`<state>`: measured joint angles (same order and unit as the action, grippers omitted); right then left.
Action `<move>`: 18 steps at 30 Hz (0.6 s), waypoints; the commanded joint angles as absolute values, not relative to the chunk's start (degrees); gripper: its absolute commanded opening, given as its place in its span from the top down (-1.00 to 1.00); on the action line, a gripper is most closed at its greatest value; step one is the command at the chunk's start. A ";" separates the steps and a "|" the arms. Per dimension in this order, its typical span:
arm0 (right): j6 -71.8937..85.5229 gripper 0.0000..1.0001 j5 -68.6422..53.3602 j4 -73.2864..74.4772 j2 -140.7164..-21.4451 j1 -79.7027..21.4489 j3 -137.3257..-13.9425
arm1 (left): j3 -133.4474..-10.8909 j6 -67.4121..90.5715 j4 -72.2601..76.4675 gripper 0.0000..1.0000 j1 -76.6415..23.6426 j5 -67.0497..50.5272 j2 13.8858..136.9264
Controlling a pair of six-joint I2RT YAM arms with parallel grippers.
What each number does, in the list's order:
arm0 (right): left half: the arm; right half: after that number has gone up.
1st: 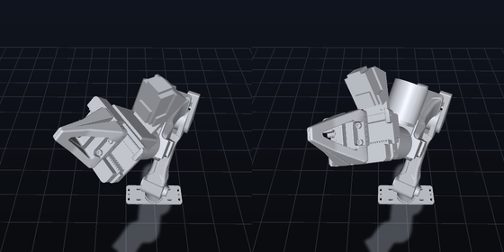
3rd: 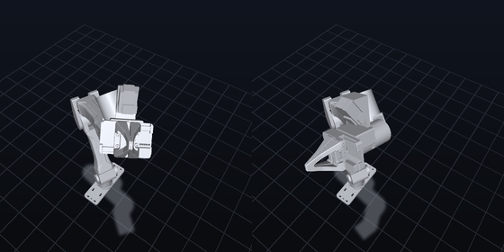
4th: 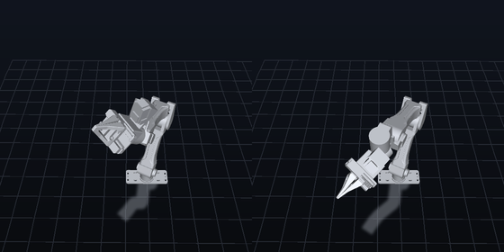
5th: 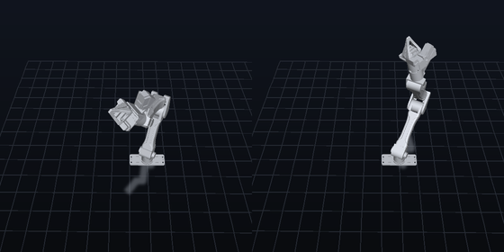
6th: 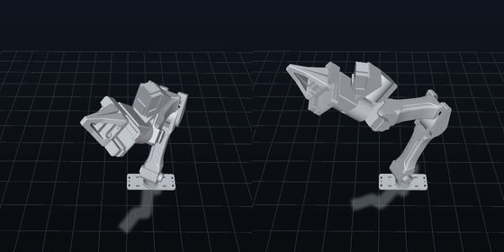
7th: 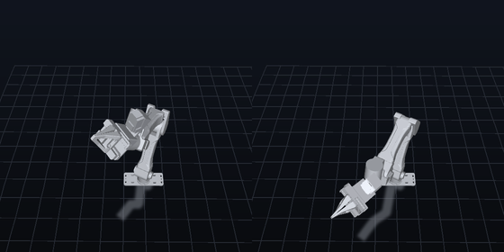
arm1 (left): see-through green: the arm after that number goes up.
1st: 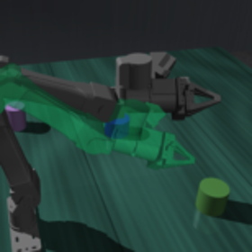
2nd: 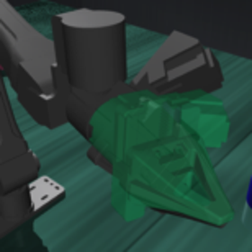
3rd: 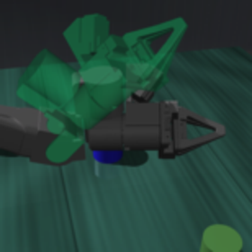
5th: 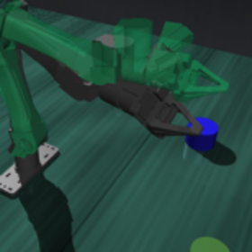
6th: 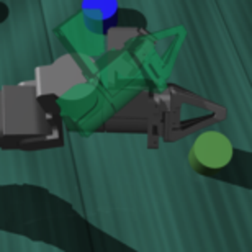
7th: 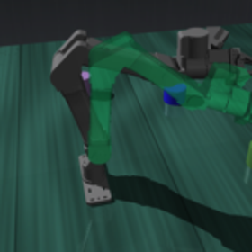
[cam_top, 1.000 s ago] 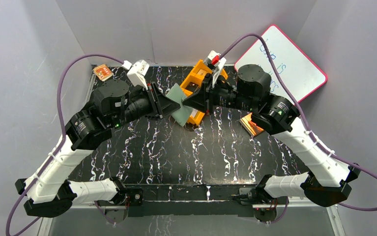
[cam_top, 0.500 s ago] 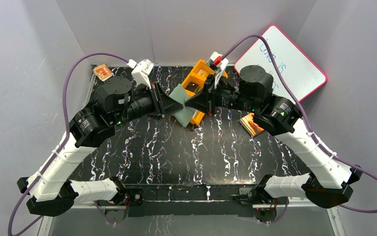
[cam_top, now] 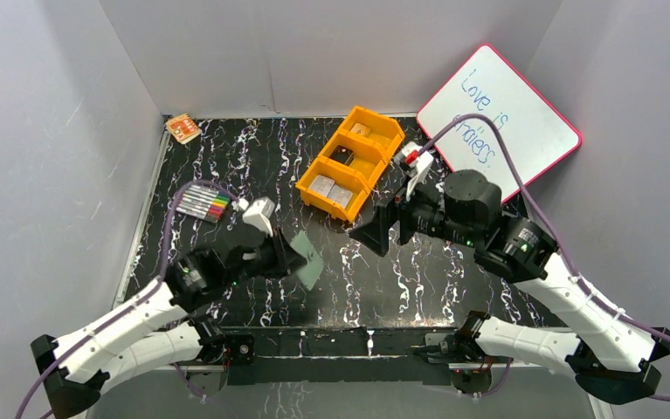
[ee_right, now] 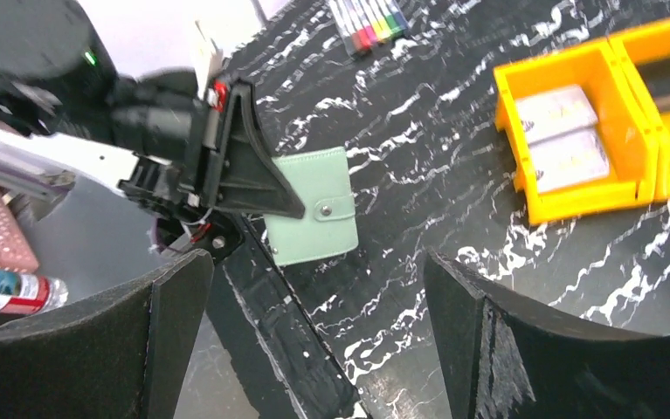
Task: Put the credit cards into the card holder
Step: Place the card holder at the center of the board.
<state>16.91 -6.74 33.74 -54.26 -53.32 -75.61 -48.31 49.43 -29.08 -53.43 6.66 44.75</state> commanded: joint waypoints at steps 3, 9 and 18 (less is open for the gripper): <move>22.59 -0.97 1.01 25.13 -49.57 -53.31 -64.49 | -27.21 58.36 -13.73 1.00 -53.61 8.61 39.55; 25.09 -0.97 3.80 24.20 -48.16 -53.32 -59.99 | -23.67 57.40 -13.85 1.00 -53.53 11.75 45.52; 24.86 -0.97 6.17 24.99 -47.86 -53.26 -59.76 | -26.57 58.13 -23.03 -0.13 -53.53 17.60 51.50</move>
<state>24.64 3.86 28.12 -48.69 -53.34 -59.02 -23.81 57.54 -16.86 -53.43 11.99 51.51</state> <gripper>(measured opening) 0.984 0.481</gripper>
